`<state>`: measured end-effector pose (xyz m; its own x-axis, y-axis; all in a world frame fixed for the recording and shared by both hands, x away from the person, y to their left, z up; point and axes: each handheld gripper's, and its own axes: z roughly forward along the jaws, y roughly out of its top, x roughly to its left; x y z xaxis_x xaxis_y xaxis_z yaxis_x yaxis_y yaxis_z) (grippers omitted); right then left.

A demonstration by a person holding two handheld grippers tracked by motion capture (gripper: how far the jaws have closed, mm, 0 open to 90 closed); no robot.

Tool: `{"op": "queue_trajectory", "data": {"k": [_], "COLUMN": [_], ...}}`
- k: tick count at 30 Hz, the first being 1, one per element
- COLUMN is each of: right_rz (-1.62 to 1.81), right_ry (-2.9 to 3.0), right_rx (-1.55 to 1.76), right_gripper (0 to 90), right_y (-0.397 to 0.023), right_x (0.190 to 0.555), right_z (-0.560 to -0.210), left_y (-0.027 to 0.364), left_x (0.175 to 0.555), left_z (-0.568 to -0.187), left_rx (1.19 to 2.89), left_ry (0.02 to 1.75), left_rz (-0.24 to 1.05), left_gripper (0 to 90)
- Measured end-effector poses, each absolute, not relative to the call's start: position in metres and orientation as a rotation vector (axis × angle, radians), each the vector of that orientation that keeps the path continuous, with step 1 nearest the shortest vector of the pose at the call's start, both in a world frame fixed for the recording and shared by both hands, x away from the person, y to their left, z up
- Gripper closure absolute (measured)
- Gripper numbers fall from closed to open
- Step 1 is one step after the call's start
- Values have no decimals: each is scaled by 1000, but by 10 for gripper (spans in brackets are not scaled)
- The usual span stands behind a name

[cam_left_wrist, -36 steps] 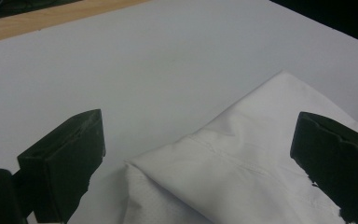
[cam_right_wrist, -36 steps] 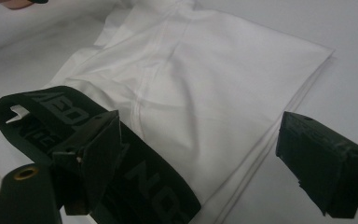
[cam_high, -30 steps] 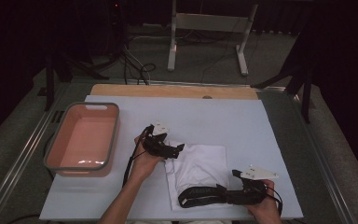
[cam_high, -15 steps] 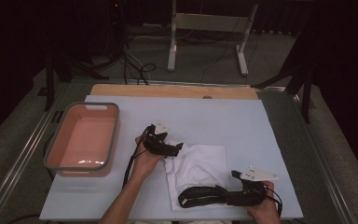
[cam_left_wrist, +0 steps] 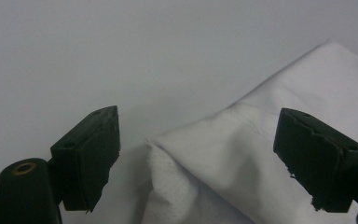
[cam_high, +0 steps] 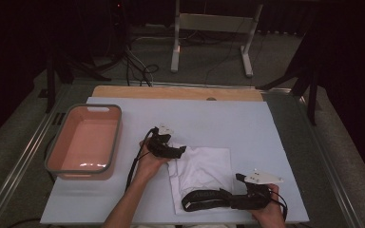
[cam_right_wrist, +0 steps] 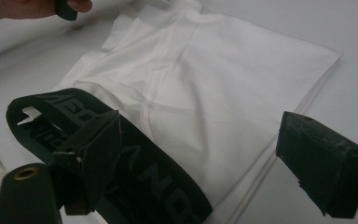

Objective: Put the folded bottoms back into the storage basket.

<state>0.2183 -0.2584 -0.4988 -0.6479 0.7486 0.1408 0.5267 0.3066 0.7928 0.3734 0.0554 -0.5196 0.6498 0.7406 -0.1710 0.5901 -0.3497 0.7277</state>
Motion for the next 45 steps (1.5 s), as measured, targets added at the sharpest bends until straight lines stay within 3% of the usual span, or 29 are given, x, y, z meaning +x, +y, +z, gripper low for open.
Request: {"op": "queue_trajectory", "data": {"k": [9,13,15,16,17,20,22,45], "right_rz": [1250,1254,1256,1255,1255,1254,1238,984], "right_ry": [2316,2319,2321,2320,2320,2320,2319,2381], "right_rx": [1165,1160,1157,1155,1155,1159,1165,1142], "right_gripper": [142,142,142,142,142,141,140,136], "right_y": [-259,-259,-259,-258,-258,-258,-257,-220], "right_x": [218,218,218,218,218,218,218,219], "right_z": [-498,-498,-498,-498,-498,-499,-499,-511], "left_y": [54,54,53,53,54,59,61,65], "left_x": [375,372,370,368,367,365,363,354], "left_z": [-528,-527,-527,-527,-526,-524,-520,-493], "left_rx": [2119,2108,2103,2100,2103,2067,2054,1993], "left_ry": [1060,1049,1051,1051,1050,1043,1026,1003], "left_rz": [164,115,104,89,88,59,50,113], "left_gripper": [236,341,419,534,534,732,810,840]}}
